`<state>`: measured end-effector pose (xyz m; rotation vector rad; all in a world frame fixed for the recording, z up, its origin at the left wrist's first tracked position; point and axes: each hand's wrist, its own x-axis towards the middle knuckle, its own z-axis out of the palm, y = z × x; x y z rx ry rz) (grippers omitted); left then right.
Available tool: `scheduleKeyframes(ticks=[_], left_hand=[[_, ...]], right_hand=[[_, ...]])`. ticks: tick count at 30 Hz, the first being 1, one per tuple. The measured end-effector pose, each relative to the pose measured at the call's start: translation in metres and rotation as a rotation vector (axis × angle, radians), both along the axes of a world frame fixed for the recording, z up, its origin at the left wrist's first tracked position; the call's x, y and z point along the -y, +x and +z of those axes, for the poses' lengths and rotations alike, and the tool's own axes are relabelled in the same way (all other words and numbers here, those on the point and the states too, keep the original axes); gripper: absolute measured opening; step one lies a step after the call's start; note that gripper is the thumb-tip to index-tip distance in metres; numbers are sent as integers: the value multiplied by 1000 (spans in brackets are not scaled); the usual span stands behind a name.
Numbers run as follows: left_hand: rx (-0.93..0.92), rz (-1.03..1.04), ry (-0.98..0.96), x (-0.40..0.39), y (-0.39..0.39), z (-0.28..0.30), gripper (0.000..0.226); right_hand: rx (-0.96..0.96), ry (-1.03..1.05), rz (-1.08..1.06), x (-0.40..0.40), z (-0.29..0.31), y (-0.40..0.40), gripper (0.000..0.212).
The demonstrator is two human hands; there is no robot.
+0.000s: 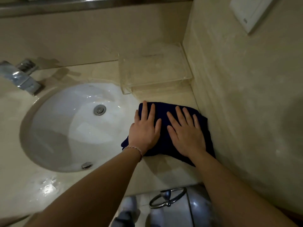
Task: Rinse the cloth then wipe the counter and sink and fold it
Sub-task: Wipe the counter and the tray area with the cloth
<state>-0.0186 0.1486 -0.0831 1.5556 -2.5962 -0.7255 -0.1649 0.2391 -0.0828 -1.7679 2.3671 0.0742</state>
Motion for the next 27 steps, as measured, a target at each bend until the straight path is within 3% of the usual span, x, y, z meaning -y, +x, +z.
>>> scheduleKeyframes(ticks=[7, 14, 27], left_hand=[[160, 24, -89, -49, 17, 0, 68], [189, 38, -73, -48, 12, 1, 67], [71, 129, -19, 12, -30, -5, 66]], right_hand=[[8, -34, 46, -41, -5, 14, 59], [24, -34, 41, -36, -2, 13, 58], [34, -43, 5, 34, -1, -18, 58]])
